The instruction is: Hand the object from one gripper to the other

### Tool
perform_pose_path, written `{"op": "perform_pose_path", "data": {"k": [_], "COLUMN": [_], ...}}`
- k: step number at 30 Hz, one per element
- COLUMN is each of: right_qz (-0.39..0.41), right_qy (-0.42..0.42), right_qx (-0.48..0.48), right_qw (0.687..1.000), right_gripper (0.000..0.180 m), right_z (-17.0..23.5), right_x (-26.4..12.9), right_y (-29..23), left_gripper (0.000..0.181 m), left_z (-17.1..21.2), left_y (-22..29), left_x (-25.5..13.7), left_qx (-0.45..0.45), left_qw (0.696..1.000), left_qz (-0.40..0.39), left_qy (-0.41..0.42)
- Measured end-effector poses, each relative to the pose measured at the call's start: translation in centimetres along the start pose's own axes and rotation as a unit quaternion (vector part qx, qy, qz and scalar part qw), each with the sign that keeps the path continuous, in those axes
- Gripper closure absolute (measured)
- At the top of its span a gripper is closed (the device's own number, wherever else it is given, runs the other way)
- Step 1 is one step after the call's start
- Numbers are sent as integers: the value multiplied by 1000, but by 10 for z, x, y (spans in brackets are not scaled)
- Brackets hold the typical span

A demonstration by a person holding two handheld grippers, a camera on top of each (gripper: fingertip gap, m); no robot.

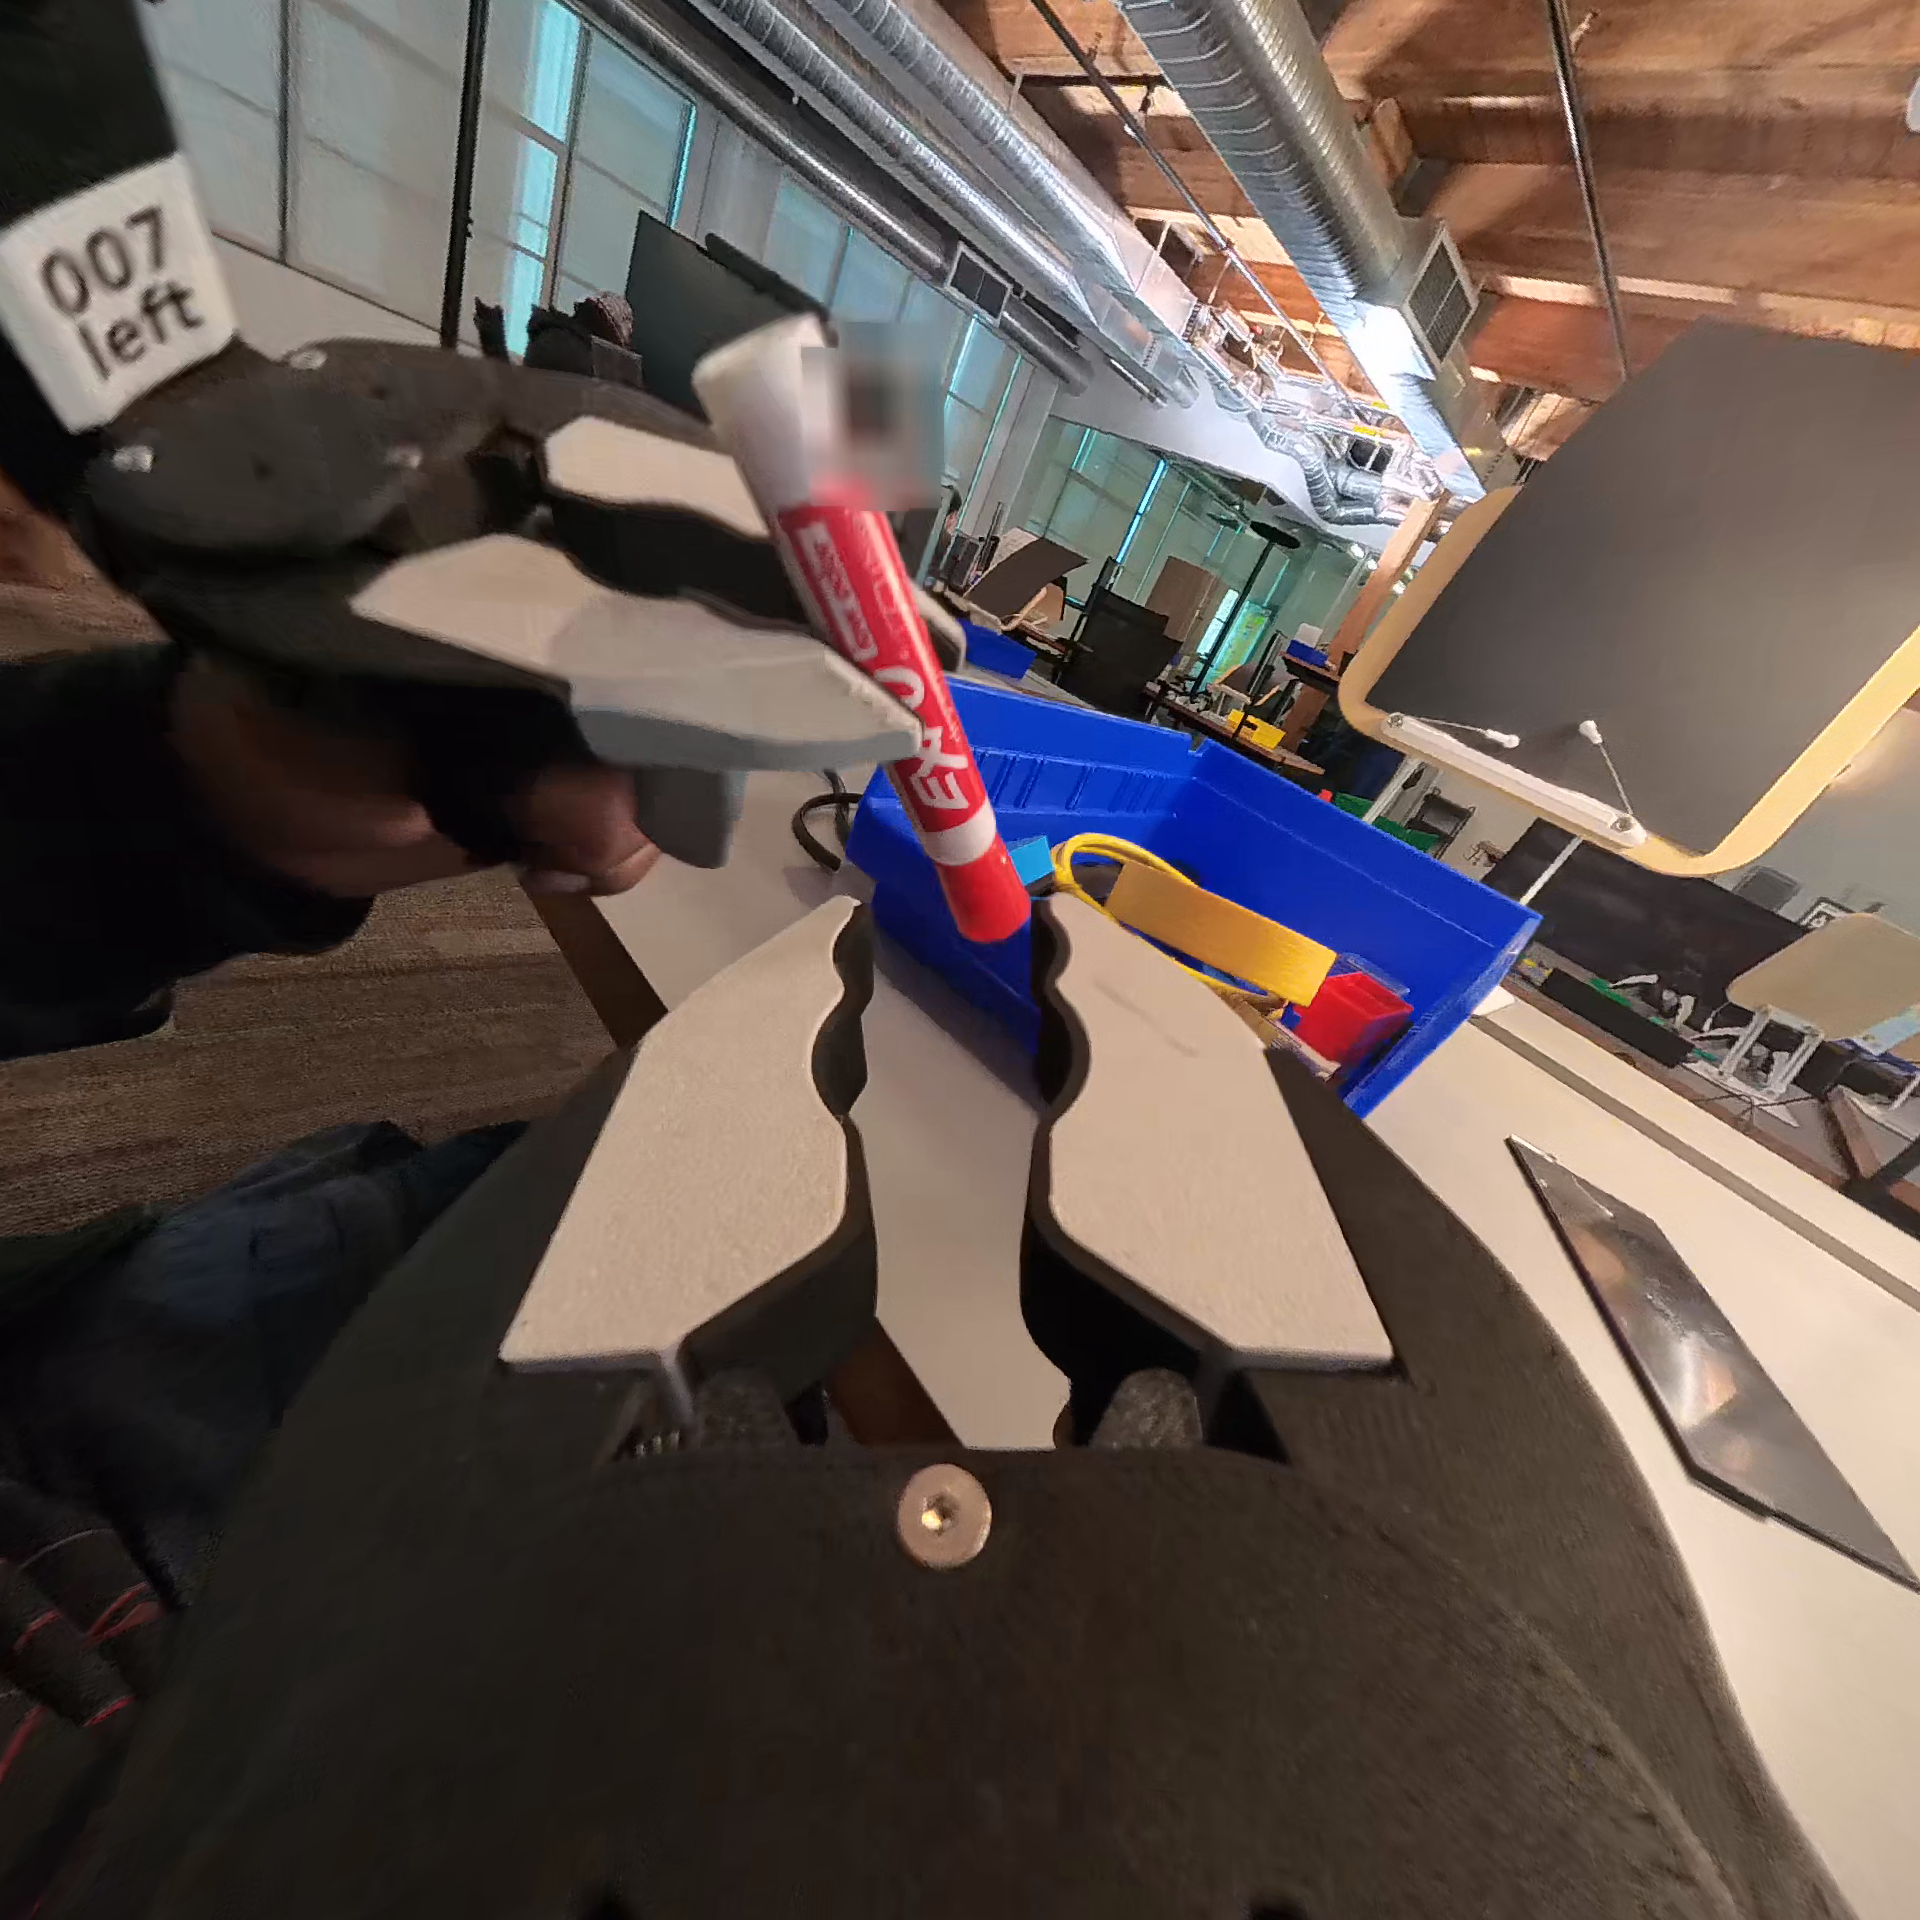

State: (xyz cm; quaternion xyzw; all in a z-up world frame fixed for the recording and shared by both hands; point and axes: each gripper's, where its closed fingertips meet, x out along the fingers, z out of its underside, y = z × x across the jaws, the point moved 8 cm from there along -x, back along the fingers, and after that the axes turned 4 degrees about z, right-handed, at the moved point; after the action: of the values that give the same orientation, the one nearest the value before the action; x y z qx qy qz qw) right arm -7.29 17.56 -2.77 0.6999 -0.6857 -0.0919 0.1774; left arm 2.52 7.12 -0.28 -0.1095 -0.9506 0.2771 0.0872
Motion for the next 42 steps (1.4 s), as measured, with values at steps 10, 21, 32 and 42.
{"op": "perform_pose_path", "data": {"k": [10, 21, 32, 42], "right_qz": [35, 58, -166, -222], "right_qy": [25, 42, 184, 202], "right_qx": [-20, 7, 350, 398], "right_qw": [999, 997, 903, 867], "right_gripper": [140, 161, 161, 161], "right_z": [-32, -27, -25, -26], "right_x": [-2, -3, -21, -16], "right_y": [-20, -7, 33, 18], "left_gripper": [162, 157, 135, 136], "left_z": [10, 16, 9, -2], "left_y": [17, 19, -7, 9], "left_x": [11, 13, -7, 0], "left_qx": [206, 116, -256, -330], "left_qw": [972, 992, 944, 888], "left_qz": [-87, -29, 154, 240], "left_qy": [-68, -41, 140, 211]}}
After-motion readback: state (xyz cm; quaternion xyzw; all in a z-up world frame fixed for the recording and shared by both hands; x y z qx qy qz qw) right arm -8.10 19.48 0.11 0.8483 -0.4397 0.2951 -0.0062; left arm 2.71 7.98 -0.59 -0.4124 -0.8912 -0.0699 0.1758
